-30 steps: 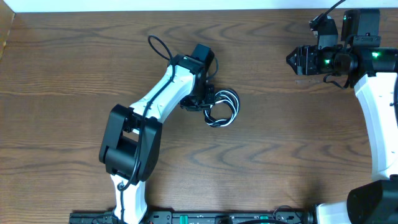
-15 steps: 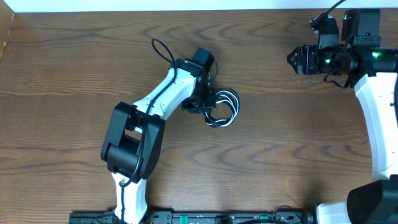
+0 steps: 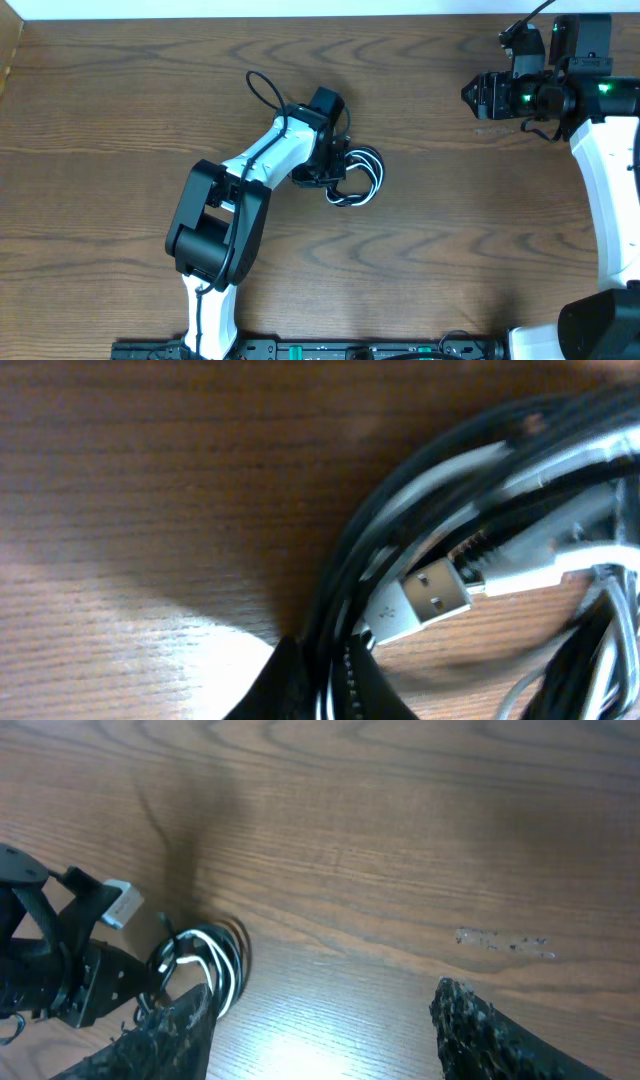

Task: Untangle cables
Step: 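Grasp the cable bundle with the left gripper and lift it, then bring the right gripper to the hanging white cable loop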

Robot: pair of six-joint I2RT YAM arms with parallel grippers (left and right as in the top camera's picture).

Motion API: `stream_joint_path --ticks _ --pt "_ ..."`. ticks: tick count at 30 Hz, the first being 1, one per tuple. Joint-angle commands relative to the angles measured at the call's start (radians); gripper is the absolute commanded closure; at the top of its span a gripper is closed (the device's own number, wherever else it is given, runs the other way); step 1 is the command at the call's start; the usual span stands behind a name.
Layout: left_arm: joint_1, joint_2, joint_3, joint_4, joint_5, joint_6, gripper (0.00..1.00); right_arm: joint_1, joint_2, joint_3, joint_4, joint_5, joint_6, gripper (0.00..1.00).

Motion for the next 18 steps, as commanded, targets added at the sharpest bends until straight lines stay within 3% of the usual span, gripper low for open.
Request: stream_joint_path --ticks 1,10,14,18 --pt "-0.003 0.004 -0.024 -0.003 -0.018 -0.015 0.92 0.005 0.005 -0.006 0.007 0.009 0.013 0.34" --pt "-0.002 -0.249 0.027 0.164 -0.063 -0.02 0.93 0.011 0.005 -0.008 0.022 -0.024 0.04 0.34" --pt "-0.002 -0.381 0.027 0.303 -0.063 -0.143 0.93 0.039 0.005 -0.008 0.044 -0.099 0.045 0.34" --pt "-0.002 -0.429 0.027 0.334 -0.063 -0.262 0.93 0.09 0.005 -0.008 0.063 -0.105 0.108 0.35"
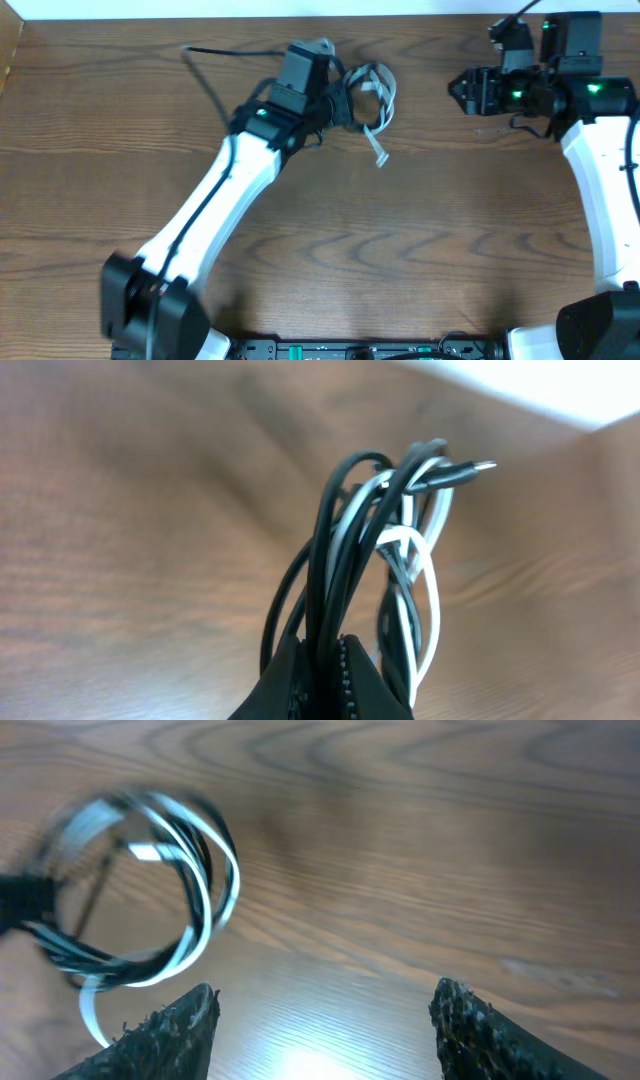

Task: Untangle cables
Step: 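Bring the right gripper to the hanging white cable loop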

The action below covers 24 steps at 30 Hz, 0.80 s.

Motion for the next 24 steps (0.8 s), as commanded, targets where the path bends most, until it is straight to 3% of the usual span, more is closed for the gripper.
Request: stream_joint_path --ticks 1,4,11,13,18,24 --pt "0.002 -0.015 0.014 0.0 -0.006 -0.161 0.92 0.055 0.005 -0.007 0.011 -0.042 0.076 0.36" --pt "0.021 -0.011 0.013 -0.014 -0.006 -0.235 0.92 0.098 0.005 -0.007 0.016 -0.042 0.121 0.36" --pt "0.096 -0.01 0.013 -0.052 -0.015 -0.24 0.93 0.204 0.013 -0.008 0.023 -0.042 0.145 0.35" --pt "0.116 -0.01 0.013 -0.053 -0.014 -0.294 0.93 0.234 0.026 -0.008 0.023 -0.041 0.145 0.35" --pt "0.147 -0.007 0.013 -0.061 -0.016 -0.563 0.93 0.283 0.081 -0.008 0.045 -0.042 0.192 0.37" --pt "0.15 -0.007 0.013 -0.121 -0.074 -0.939 0.93 0.293 0.093 -0.007 0.194 -0.101 0.309 0.39"
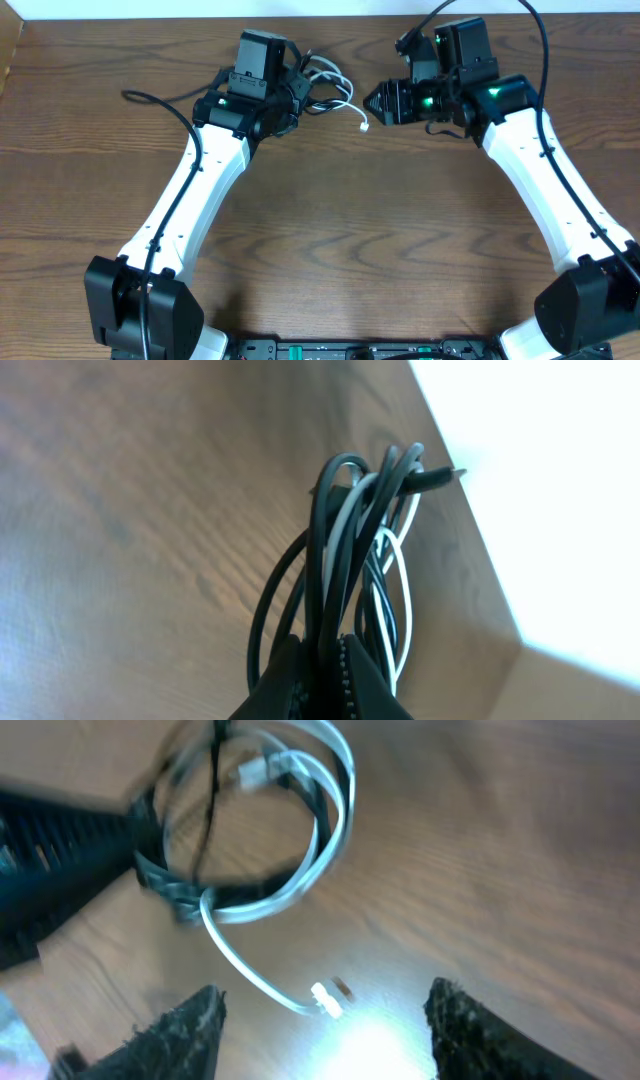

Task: Untangle cables
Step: 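Bring the right gripper to the hanging white cable loop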

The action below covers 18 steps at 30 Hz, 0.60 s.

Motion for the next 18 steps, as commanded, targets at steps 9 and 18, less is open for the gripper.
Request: stream_joint_path --ticks 9,18 --pt "0.003 -0.002 0.005 -0.011 0.06 -0.501 0.92 0.041 -0.024 -0.002 0.146 -0.092 0.146 0.37" --pt "0.016 -0.002 0.005 -0.01 -0.113 -0.713 0.93 0.148 -0.022 -0.002 0.145 0.138 0.145 0.41"
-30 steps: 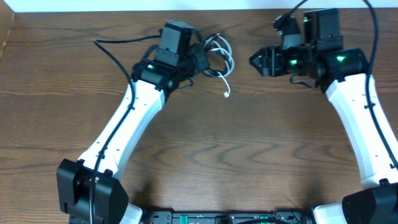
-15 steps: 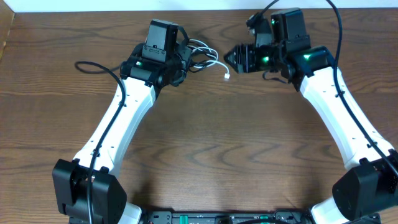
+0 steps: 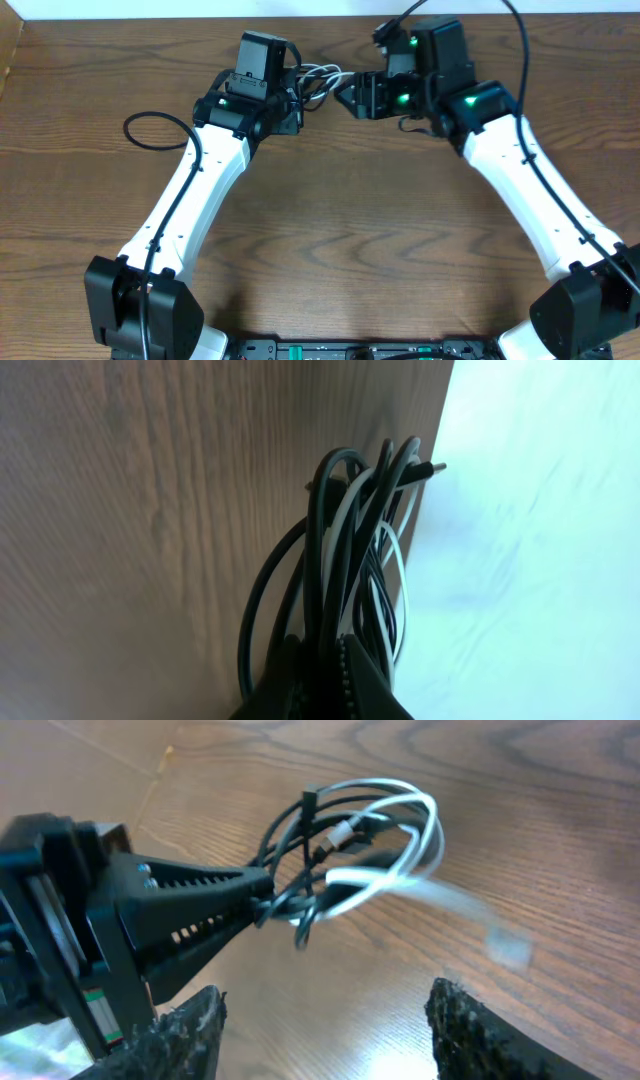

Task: Untangle cables
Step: 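Bring the right gripper to the hanging white cable loop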

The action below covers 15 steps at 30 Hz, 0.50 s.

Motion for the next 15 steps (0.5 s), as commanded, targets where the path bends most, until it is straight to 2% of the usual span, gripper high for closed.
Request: stream_joint_path --ticks 1,5,10,13,15 --pt "0.017 -0.002 0.005 0.001 -0.065 -0.154 0.93 0.057 -0.019 -0.001 0.002 0.163 0.013 0.42" --pt "0.022 -0.002 0.005 0.002 -0.044 -0.162 0.93 0.103 0.002 -0.001 0.01 0.222 0.013 0.47" --pt "0.022 -0.002 0.005 0.005 0.064 -0.169 0.93 0.119 0.057 -0.001 0.022 0.216 0.021 0.49" --pt "0.022 -0.002 0.005 0.013 0.117 -0.169 0.93 0.119 0.081 -0.001 0.038 0.206 0.02 0.69" --pt "0.022 -0.002 0.005 0.019 0.15 -0.169 0.92 0.119 0.097 -0.001 0.056 0.206 0.02 0.69"
